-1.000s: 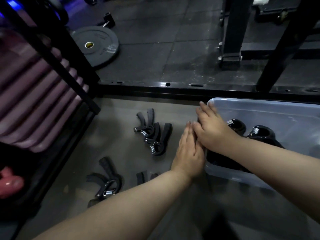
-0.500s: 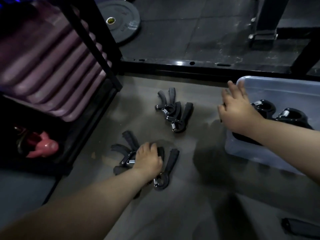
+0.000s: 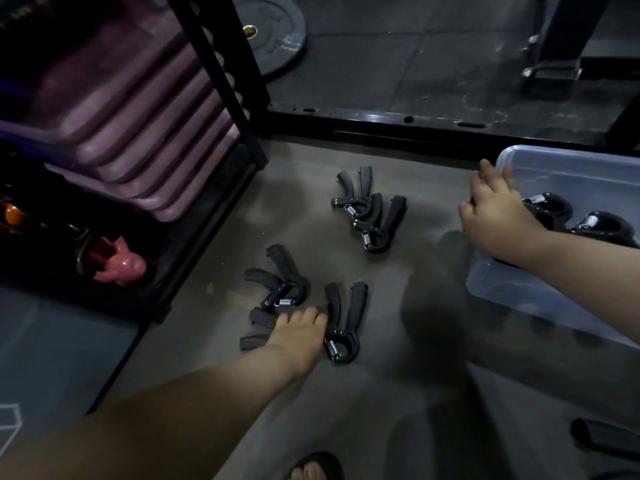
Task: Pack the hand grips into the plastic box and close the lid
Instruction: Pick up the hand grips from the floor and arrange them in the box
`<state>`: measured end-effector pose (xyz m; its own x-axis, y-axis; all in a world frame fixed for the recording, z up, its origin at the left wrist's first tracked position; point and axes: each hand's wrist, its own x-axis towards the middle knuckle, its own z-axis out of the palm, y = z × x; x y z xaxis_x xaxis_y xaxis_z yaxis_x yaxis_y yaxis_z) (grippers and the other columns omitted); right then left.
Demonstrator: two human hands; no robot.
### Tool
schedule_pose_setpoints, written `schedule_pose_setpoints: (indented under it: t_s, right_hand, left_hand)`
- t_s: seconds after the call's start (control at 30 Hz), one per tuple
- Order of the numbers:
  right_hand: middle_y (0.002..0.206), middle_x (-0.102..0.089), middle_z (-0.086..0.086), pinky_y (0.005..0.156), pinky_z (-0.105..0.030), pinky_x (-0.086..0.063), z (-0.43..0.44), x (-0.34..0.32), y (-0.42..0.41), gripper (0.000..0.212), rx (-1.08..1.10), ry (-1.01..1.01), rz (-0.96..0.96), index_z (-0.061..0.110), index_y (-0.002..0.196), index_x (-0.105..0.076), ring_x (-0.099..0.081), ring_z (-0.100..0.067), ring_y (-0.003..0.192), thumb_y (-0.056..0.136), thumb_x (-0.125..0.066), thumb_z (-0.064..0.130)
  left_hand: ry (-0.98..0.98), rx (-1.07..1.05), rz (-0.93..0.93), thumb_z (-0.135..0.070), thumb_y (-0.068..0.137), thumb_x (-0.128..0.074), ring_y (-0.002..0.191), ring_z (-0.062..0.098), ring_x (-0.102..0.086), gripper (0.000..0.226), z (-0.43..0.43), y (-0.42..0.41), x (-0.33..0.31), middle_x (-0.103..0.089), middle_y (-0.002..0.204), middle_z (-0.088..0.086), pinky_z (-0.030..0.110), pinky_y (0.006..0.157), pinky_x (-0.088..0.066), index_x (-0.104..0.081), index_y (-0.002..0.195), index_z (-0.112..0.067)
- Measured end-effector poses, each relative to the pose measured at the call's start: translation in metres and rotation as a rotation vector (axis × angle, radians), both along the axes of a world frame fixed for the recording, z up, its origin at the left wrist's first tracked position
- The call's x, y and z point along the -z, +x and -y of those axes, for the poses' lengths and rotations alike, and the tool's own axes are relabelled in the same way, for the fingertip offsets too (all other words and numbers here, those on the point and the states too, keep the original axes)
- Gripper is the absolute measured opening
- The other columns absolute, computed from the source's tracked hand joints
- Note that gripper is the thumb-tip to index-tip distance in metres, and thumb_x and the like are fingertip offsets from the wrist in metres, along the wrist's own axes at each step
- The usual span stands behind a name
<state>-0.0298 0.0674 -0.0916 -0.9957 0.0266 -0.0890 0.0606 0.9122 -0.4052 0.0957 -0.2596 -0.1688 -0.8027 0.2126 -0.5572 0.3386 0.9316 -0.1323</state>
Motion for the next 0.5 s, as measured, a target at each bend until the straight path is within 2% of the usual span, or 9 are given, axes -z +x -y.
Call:
schedule_pose_setpoints:
  t_s: [0.07,0.27,0.37,0.5]
  right_hand:
    - [0.162,-0.001,-0.012,0.120,-0.043,0.001,0.001,0.001,0.001,0.058,0.009,-0.007,0.001,0.000,0.150,-0.021,0.012,-0.034,0.147,0.100,-0.036,0.025]
    - [0.162,-0.001,-0.008,0.119,-0.043,-0.002,-0.001,0.002,0.002,0.056,0.012,-0.045,-0.015,0.002,0.150,-0.021,0.013,-0.030,0.148,0.100,-0.037,0.022]
    - [0.162,-0.001,-0.004,0.118,-0.043,-0.004,-0.002,0.003,0.002,0.056,0.020,-0.066,-0.031,0.004,0.151,-0.021,0.013,-0.029,0.148,0.100,-0.037,0.022]
    - [0.162,0.002,-0.002,0.118,-0.040,-0.003,-0.001,0.004,0.001,0.056,0.022,-0.085,-0.017,0.005,0.151,-0.020,0.016,-0.026,0.148,0.100,-0.036,0.022]
  left_hand:
    - [0.008,-0.023,0.015,-0.036,0.093,-0.055,0.126,0.031,-0.042,0.045,-0.004,-0.003,-0.001,-0.040,0.133,0.009,0.044,0.103,-0.029,-0.040,0.131,-0.015]
    - [0.003,0.142,0.003,-0.041,0.101,-0.041,0.124,0.029,-0.044,0.038,-0.011,-0.008,-0.001,-0.044,0.130,0.009,0.043,0.104,-0.027,-0.043,0.127,-0.013]
    - [0.100,0.177,-0.144,-0.043,0.104,-0.031,0.120,0.026,-0.046,0.036,-0.018,-0.016,-0.002,-0.046,0.127,0.006,0.038,0.101,-0.029,-0.044,0.123,-0.015]
    - [0.290,0.107,-0.330,-0.044,0.101,-0.024,0.115,0.024,-0.051,0.044,-0.038,-0.035,-0.010,-0.050,0.124,0.003,0.037,0.100,-0.033,-0.053,0.116,-0.015]
